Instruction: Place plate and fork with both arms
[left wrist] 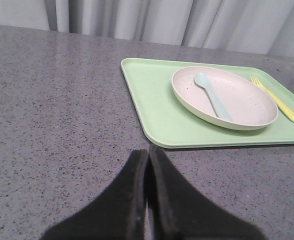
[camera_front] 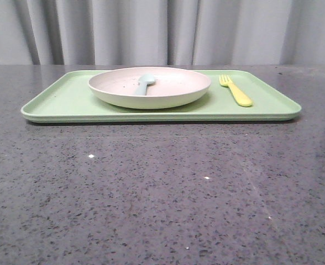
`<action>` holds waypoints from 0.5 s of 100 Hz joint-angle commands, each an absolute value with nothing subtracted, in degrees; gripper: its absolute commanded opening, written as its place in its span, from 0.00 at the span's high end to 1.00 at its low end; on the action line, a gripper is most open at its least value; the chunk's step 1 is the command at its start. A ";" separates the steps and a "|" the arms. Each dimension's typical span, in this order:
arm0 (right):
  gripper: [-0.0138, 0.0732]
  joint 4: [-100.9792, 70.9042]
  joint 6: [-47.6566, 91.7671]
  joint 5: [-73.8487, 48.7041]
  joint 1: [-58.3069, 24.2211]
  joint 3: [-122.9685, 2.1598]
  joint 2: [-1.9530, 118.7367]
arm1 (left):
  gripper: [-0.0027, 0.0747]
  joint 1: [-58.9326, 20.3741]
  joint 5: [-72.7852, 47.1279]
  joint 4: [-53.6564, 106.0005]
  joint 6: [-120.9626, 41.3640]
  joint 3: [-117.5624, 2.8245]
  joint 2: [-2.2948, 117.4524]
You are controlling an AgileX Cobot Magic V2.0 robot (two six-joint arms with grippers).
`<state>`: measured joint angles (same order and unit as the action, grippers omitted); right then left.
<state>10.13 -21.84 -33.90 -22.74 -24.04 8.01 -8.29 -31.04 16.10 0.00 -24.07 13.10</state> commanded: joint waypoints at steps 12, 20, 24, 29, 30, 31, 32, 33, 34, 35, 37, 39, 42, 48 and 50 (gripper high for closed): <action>0.92 11.55 -21.70 -29.90 -22.47 -25.41 8.70 | 0.99 -8.13 -26.72 16.81 0.00 -25.59 13.71; 0.92 11.55 -21.70 -29.90 -22.47 -25.41 8.70 | 0.99 -8.13 -26.72 16.81 0.00 -25.48 13.71; 0.92 11.55 -21.70 -29.90 -22.47 -25.41 8.70 | 0.99 -8.13 -26.72 16.81 0.00 -25.37 13.71; 0.92 11.55 -21.70 -29.90 -22.47 -25.41 8.70 | 0.99 -8.13 -26.72 16.81 0.00 -25.37 13.71; 0.92 11.55 -21.70 -29.90 -22.47 -25.41 8.70 | 0.99 -8.13 -26.72 16.59 0.00 -25.37 13.71; 0.92 11.55 -21.70 -29.90 -22.47 -25.41 8.70 | 0.99 -8.13 -26.72 16.40 0.00 -25.37 13.71; 0.92 11.55 -21.70 -29.90 -22.47 -25.41 8.70 | 0.99 -8.13 -26.72 15.93 0.00 -25.37 13.71; 0.92 11.55 -21.70 -29.90 -22.47 -25.41 8.70 | 0.99 -8.13 -26.72 15.63 0.00 -25.37 13.71; 0.92 11.55 -21.70 -29.90 -22.47 -25.41 8.70 | 0.99 -8.13 -26.61 14.90 0.00 -25.37 13.71; 0.92 11.55 -21.70 -29.90 -22.47 -25.41 8.70 | 0.99 -8.13 -26.60 14.54 0.00 -25.37 13.71; 0.92 11.55 -21.70 -29.90 -22.47 -25.41 8.70 | 0.99 -8.13 -26.19 13.01 0.36 -25.16 13.71; 0.92 11.55 -21.70 -29.90 -22.47 -25.41 8.70 | 0.99 -8.13 -25.78 12.22 0.36 -25.03 13.71; 0.92 11.55 -21.70 -29.90 -22.47 -25.41 8.70 | 0.99 -8.04 -24.73 10.83 0.36 -24.64 13.61; 0.92 11.55 -21.70 -29.90 -22.47 -25.41 8.70 | 0.99 -7.55 -20.94 9.88 0.36 -23.10 13.41; 0.92 11.55 -21.70 -29.90 -22.47 -25.41 8.70 | 0.99 -7.50 -19.30 9.88 0.36 -22.64 13.35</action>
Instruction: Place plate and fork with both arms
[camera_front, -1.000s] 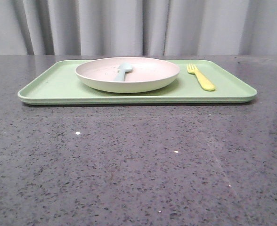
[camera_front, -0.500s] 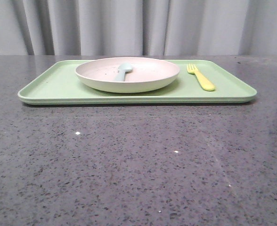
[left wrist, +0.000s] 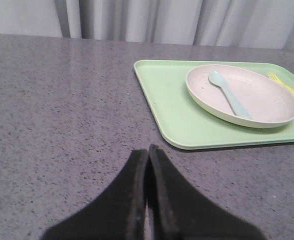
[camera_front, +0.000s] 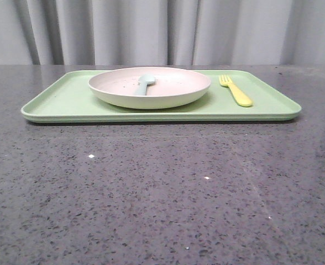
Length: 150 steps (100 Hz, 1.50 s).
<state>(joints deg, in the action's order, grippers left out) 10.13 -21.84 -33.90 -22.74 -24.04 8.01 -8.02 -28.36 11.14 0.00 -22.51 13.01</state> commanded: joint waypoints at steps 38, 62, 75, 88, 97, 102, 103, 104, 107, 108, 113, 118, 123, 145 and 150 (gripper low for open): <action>0.92 11.55 -21.70 -29.90 -22.47 -25.41 8.70 | 0.99 -0.11 -2.78 8.82 0.36 -11.60 8.65; 0.92 11.55 -21.70 -29.90 -22.47 -25.41 8.70 | 0.99 2.78 2.52 6.39 0.00 -5.44 4.96; 0.92 11.55 -21.70 -29.90 -22.47 -25.41 8.70 | 0.99 3.11 3.30 6.39 0.00 -1.50 1.95; 0.92 11.55 -21.70 -29.90 -22.47 -25.41 8.70 | 0.99 3.11 0.33 6.61 0.00 0.71 -2.07; 0.92 11.55 -21.70 -30.04 -22.47 -25.41 8.70 | 0.99 3.11 0.33 6.61 0.36 0.71 -2.10; 0.92 11.55 -21.70 -30.03 -22.47 -25.41 8.70 | 0.99 3.11 0.00 6.61 0.00 0.71 -2.10; 0.92 11.55 -21.70 -30.05 -22.47 -25.41 8.70 | 0.99 3.11 0.00 6.61 0.00 0.71 -2.10; 0.92 11.55 -21.70 -30.05 -22.47 -25.41 8.70 | 0.99 3.11 0.00 6.61 0.00 0.71 -2.10; 0.92 11.55 -21.70 -30.05 -22.47 -25.41 8.70 | 0.99 3.11 0.00 6.61 0.00 0.71 -2.10; 0.92 11.55 -21.70 -30.05 -22.47 -25.41 8.70 | 0.99 3.11 0.00 6.61 0.36 0.71 -2.10; 0.92 11.55 -21.70 -30.05 -22.47 -25.41 8.70 | 0.99 3.11 0.00 6.61 0.00 0.71 -2.10; 0.92 11.55 -21.70 -30.05 -22.47 -25.41 8.70 | 0.99 3.11 0.00 6.61 0.00 0.71 -2.10; 0.92 11.55 -21.70 -30.05 -22.47 -25.41 8.70 | 0.99 2.99 0.00 6.61 0.36 0.71 -2.10; 0.92 11.55 -21.70 -30.05 -22.47 -25.41 8.70 | 0.99 2.99 0.00 6.61 0.00 0.71 -2.10; 0.92 11.55 -21.70 -30.05 -22.47 -25.41 8.70 | 0.99 2.99 0.00 6.61 0.36 0.71 -2.10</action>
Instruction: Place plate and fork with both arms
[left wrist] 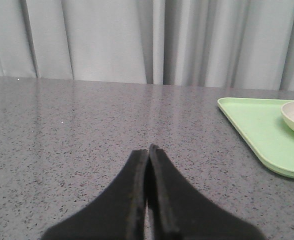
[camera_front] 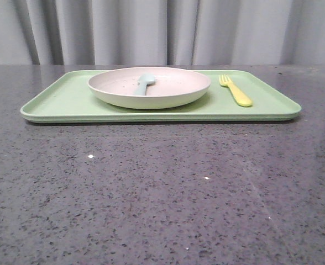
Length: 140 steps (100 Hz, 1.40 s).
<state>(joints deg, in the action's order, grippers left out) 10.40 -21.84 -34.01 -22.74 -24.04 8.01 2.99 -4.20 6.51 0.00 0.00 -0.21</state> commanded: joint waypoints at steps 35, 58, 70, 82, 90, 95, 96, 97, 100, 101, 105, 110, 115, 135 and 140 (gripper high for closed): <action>0.92 11.55 -21.70 -30.05 -22.47 -25.41 8.70 | 0.99 2.99 0.00 6.61 0.00 0.71 -2.10; 0.92 11.55 -21.70 -30.05 -22.47 -25.41 8.70 | 0.99 2.99 0.00 6.61 0.36 0.71 -2.10; 0.92 11.55 -21.70 -30.05 -22.47 -25.41 8.70 | 0.99 2.99 0.00 6.61 0.36 0.71 -2.10; 0.92 11.55 -21.70 -30.05 -22.47 -25.41 8.70 | 0.99 2.99 0.00 6.61 0.00 0.71 -2.10; 0.92 11.55 -21.70 -30.05 -22.47 -25.41 8.70 | 0.99 2.99 0.00 6.61 0.36 0.71 -2.10; 0.92 11.95 -21.65 -30.18 -22.47 -25.41 8.70 | 0.99 2.99 0.00 6.61 0.00 0.71 -2.10; 0.92 12.14 -21.65 -30.18 -22.47 -25.41 8.70 | 0.99 2.99 0.00 6.61 0.36 0.71 -2.10; 0.92 12.50 -21.65 -30.29 -22.47 -25.41 8.70 | 0.99 2.99 0.00 6.61 0.00 0.71 -2.10; 0.92 13.22 -21.65 -30.35 -22.47 -25.41 8.70 | 0.99 2.99 0.00 6.61 0.36 0.71 -2.10; 0.92 13.39 -21.65 -30.35 -22.47 -25.41 8.70 | 0.99 2.99 0.00 6.61 0.00 0.71 -2.10; 0.92 14.22 -21.65 -30.35 -22.47 -25.41 8.70 | 0.99 2.99 0.00 6.61 0.36 0.71 -2.10; 0.92 15.13 -21.65 -30.35 -22.47 -25.41 8.70 | 0.99 2.99 0.00 6.61 0.36 0.71 -2.10; 0.92 15.80 -21.65 -30.21 -22.47 -25.41 8.70 | 0.99 2.99 0.00 6.61 0.00 0.71 -2.10; 0.92 15.61 -21.65 -27.90 -22.32 -24.93 8.70 | 0.99 2.99 0.00 6.61 0.00 0.71 -2.10; 0.92 15.25 -20.56 -25.50 -21.73 -24.27 8.70 | 0.99 2.99 0.00 6.61 0.36 0.71 -2.10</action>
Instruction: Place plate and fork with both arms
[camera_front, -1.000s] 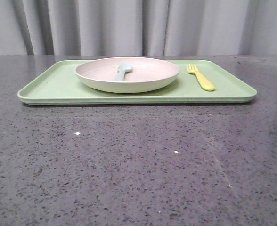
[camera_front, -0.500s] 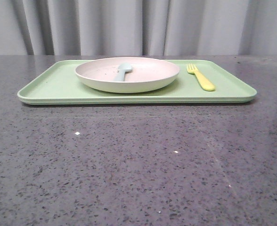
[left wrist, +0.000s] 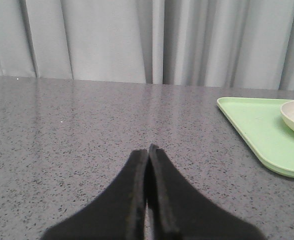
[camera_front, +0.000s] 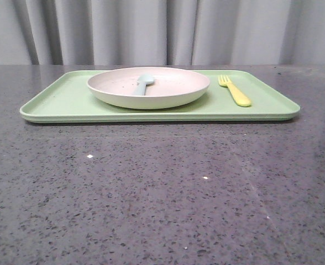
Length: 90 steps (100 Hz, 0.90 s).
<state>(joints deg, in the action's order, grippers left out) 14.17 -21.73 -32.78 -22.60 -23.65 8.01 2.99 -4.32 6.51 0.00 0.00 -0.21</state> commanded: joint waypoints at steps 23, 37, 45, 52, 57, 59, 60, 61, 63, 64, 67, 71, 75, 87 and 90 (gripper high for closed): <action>0.92 8.70 -13.10 -10.97 -14.81 -18.11 8.70 | 0.99 2.99 0.00 6.61 0.36 0.71 -2.10; 0.92 4.94 -7.77 -6.71 -11.14 -14.15 8.70 | 0.99 2.99 0.00 6.61 0.00 0.71 -2.10; 0.92 3.30 -6.58 -6.31 -9.96 -12.28 8.38 | 0.99 2.99 0.00 6.61 0.36 0.71 -2.10; 0.92 1.81 -4.98 -6.15 -8.99 -10.63 7.90 | 0.99 2.99 0.00 6.61 0.36 0.71 -2.10; 0.92 0.67 -4.85 -5.80 -8.19 -9.40 7.47 | 0.99 2.99 0.00 6.61 0.00 0.71 -2.10; 0.92 0.00 -4.85 -5.55 -7.86 -8.86 7.33 | 0.99 2.99 0.00 6.61 0.00 0.71 -2.10; 0.92 0.00 -4.85 -5.50 -7.64 -8.51 7.22 | 0.99 2.99 0.00 6.61 0.00 0.71 -2.10; 0.92 0.00 -4.85 -5.40 -7.54 -8.35 7.08 | 0.99 2.99 0.00 6.61 0.36 0.71 -2.10; 0.92 -0.43 -4.85 -5.24 -7.23 -7.88 6.89 | 0.99 2.99 0.00 6.61 0.00 0.71 -2.10; 0.92 -0.43 -4.85 -4.96 -7.12 -7.73 6.83 | 0.99 2.99 0.00 6.61 0.36 0.71 -2.10; 0.92 -0.43 -4.85 -4.48 -6.66 -7.00 6.52 | 0.99 2.99 0.00 6.61 0.36 0.71 -2.10; 0.92 -0.43 -4.85 -3.61 -6.22 -6.24 6.07 | 0.99 2.99 0.00 6.61 0.00 0.71 -2.10; 0.92 -0.43 -4.85 -2.75 -5.84 -5.32 5.56 | 0.99 2.99 0.00 6.61 0.36 0.71 -2.10; 0.92 -0.43 -4.85 1.23 -5.05 -2.15 3.86 | 0.99 2.99 0.00 6.61 0.00 0.71 -2.10; 0.92 -0.43 -4.85 1.84 -4.80 -1.35 3.44 | 0.99 2.99 0.00 6.61 0.00 0.71 -2.10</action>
<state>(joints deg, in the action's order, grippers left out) -0.31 -5.63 -5.58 -5.58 -1.61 3.88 2.99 -4.32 6.51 0.00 0.00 -0.21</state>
